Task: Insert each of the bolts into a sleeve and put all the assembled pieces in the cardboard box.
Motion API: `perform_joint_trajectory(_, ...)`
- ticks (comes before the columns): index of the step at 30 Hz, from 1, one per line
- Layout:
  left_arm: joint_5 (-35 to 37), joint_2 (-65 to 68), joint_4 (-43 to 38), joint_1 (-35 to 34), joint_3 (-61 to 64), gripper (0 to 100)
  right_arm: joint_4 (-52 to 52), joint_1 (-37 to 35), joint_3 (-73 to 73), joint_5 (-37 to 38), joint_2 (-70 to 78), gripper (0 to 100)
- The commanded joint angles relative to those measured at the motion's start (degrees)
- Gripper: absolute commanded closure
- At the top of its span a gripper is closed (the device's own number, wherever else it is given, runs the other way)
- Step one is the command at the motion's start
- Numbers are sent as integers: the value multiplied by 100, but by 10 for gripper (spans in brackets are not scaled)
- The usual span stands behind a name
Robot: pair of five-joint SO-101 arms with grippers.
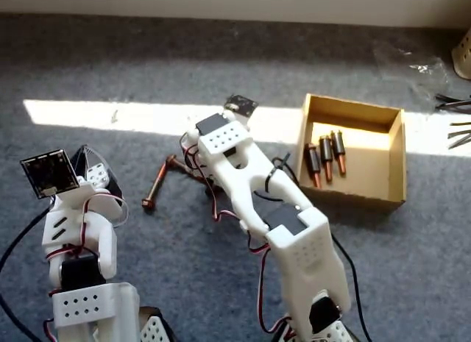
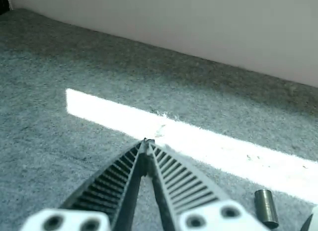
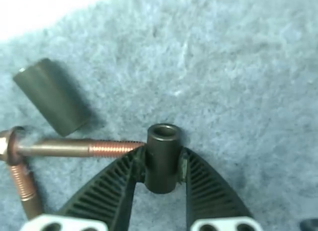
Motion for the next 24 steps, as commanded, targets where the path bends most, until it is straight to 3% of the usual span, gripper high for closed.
perform_joint_trajectory(1, 53, -13, -70, -22, -13, 993, -57, -22, 92, 97, 303, 924)
perform_joint_trajectory(18, 53, -13, -70, -22, -13, 993, -215, -22, 119, 97, 312, 923)
perform_joint_trajectory(24, 53, -13, -70, -22, -13, 993, -215, -22, 127, 97, 312, 875)
